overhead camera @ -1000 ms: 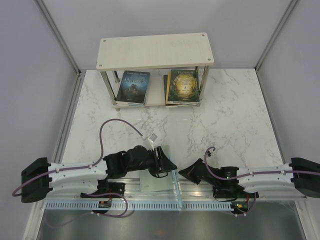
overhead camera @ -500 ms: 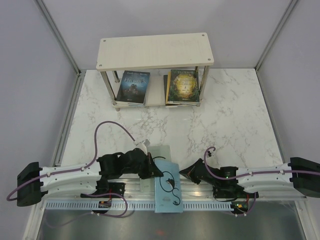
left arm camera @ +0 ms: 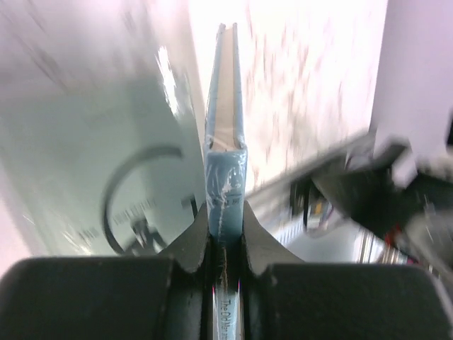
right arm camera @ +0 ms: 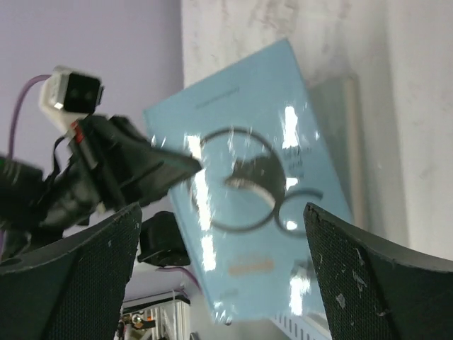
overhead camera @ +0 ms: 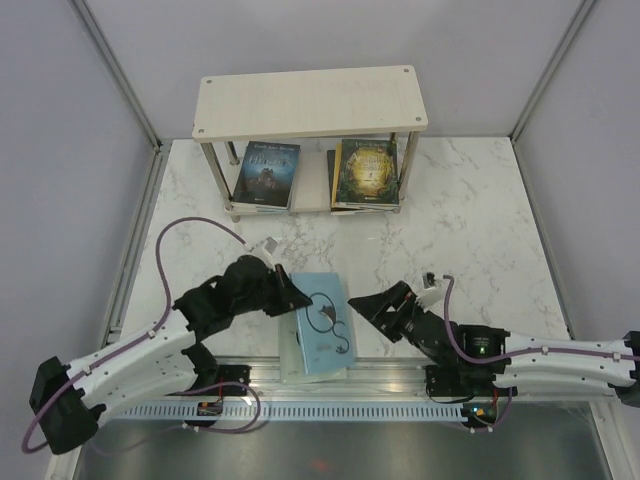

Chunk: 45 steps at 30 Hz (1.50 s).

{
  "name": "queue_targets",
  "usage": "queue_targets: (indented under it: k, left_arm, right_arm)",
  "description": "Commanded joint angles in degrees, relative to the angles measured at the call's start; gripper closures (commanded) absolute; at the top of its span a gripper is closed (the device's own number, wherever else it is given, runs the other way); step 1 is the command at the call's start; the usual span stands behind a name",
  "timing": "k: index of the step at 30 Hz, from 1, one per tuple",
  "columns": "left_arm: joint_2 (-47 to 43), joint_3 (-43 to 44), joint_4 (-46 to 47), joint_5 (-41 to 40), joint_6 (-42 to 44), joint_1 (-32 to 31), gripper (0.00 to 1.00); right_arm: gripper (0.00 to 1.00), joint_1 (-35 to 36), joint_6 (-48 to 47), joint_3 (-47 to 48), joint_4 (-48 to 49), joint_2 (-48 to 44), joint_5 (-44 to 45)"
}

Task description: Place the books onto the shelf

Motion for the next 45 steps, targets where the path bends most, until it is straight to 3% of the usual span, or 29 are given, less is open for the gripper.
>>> queue_targets:
  k: [1,3,5,6,7,8,15,20,24,26,29,36,41,43,45]
  left_arm:
    - [-1.52,5.98,2.93,13.51,12.59,14.07,0.98]
    - [-0.12,7.22,6.27,19.34,14.97,21.43,0.98]
    - [2.77,9.06,8.81,27.75,15.68,25.5,0.98]
    - [3.83,9.77,11.61,30.51,15.86,29.09,0.98]
    - [4.89,10.38,12.6,32.88,15.68,30.69,0.98]
    - [6.55,11.78,13.65,37.0,15.6,32.28,0.98]
    - [11.31,14.35,19.01,47.22,14.46,44.41,0.98]
    - [13.59,13.47,26.13,51.1,11.21,48.46,0.98]
    - [15.44,11.27,33.69,51.8,7.08,49.34,0.98]
    - [16.58,9.69,38.24,51.37,4.71,49.69,0.98]
    - [17.9,8.98,40.64,50.4,3.73,49.87,0.98]
    - [20.62,8.72,42.66,48.9,3.29,49.96,0.98]
    - [23.79,10.39,41.62,50.39,3.9,49.96,0.98]
    - [25.81,12.67,38.73,50.31,5.3,49.96,0.97]
    - [27.22,14.95,31.62,49.79,8.81,49.96,0.82]
  right_arm:
    - [0.02,-1.28,-18.3,7.77,0.75,1.28,6.09]
    - [0.02,-3.29,-22.52,11.19,1.72,3.92,1.47]
    - [0.02,-9.69,-27.8,13.13,4.18,10.06,-6.18]
    - [0.02,-12.94,-28.77,14.88,6.01,12.61,-10.74]
    - [0.02,-19.33,-29.74,15.68,8.55,18.11,-21.23]
    - [0.02,-22.0,-31.4,16.21,9.97,20.43,-24.73]
    - [0.02,-37.65,-29.31,12.71,33.67,32.56,-43.91]
    - [0.02,-39.78,-25.09,11.74,47.84,39.69,-54.35]
    - [0.02,-39.78,-18.78,9.64,63.02,44.87,-58.85]
    - [0.02,-39.78,-17.19,8.76,66.22,46.55,-60.44]
    - [0.09,-39.78,-12.88,7.44,74.21,49.71,-62.55]
    - [0.65,-40.39,-7.34,5.23,87.4,55.87,-64.67]
    - [1.0,-40.4,-5.85,6.28,90.75,57.8,-63.79]
    - [1.0,-40.4,-5.67,6.73,91.72,58.07,-63.52]
    - [1.0,-40.48,-5.66,6.99,91.11,57.2,-62.48]
